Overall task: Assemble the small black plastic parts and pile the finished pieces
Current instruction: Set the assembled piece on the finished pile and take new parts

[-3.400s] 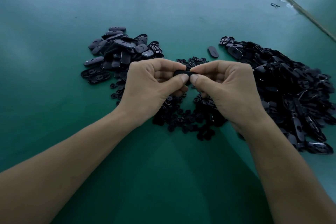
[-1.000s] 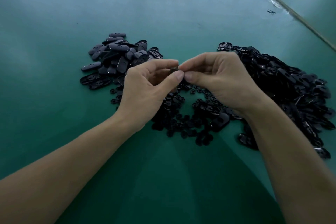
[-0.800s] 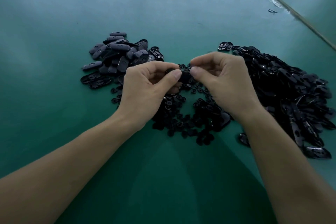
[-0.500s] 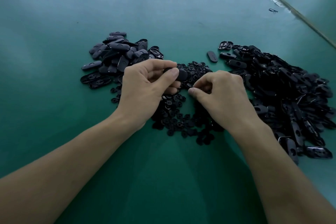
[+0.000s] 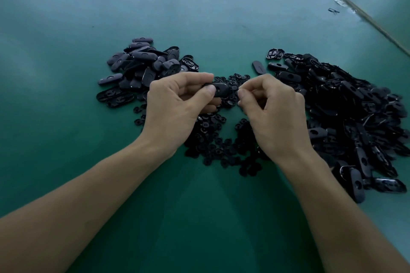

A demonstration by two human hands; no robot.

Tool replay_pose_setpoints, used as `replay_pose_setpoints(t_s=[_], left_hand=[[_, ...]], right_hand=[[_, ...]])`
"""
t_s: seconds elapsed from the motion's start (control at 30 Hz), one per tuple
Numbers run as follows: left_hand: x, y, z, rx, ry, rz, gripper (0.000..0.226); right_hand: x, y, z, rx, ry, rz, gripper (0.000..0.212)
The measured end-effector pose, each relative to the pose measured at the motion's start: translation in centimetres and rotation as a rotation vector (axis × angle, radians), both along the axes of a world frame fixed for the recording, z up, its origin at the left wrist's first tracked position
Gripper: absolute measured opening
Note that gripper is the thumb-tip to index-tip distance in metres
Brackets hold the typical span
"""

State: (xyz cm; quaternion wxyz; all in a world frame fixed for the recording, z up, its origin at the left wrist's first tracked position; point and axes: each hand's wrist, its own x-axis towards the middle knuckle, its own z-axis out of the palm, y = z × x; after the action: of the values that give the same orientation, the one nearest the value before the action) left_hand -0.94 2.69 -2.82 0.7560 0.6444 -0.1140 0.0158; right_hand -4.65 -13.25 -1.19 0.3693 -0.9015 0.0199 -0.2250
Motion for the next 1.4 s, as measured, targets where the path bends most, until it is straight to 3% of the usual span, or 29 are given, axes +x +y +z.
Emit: replay_pose_setpoints(t_s=[0.17,0.4,0.97,1.23,1.4], left_hand=[[0.08,0.18,-0.03,0.019,-0.008,-0.005,0.015],[0.15,0.02,-0.11,0.034,-0.013,-0.029,0.023],[-0.04,0.1,-0.1,0.015,-0.075,-0.063,0.018],[-0.12,-0.05,0.03,0.168,-0.146,-0.136,0.037],[-0.17,-0.14,-0.02,0.16,-0.185,-0.1,0.021]], right_hand=[[0.0,-0.16,-0.33,0.068,-0.017,0.04,0.015],[-0.28,0.17,-0.07,0.333,-0.008,0.19,0.016],[-0.1,0.08,-0.21,0.371,-0.005,0.13,0.023],[-0.2,0.52,0.2,0.484,-0.066,0.206,0.024],[-0.33,0.7,0.4,0.491,-0.09,0.22,0.022]])
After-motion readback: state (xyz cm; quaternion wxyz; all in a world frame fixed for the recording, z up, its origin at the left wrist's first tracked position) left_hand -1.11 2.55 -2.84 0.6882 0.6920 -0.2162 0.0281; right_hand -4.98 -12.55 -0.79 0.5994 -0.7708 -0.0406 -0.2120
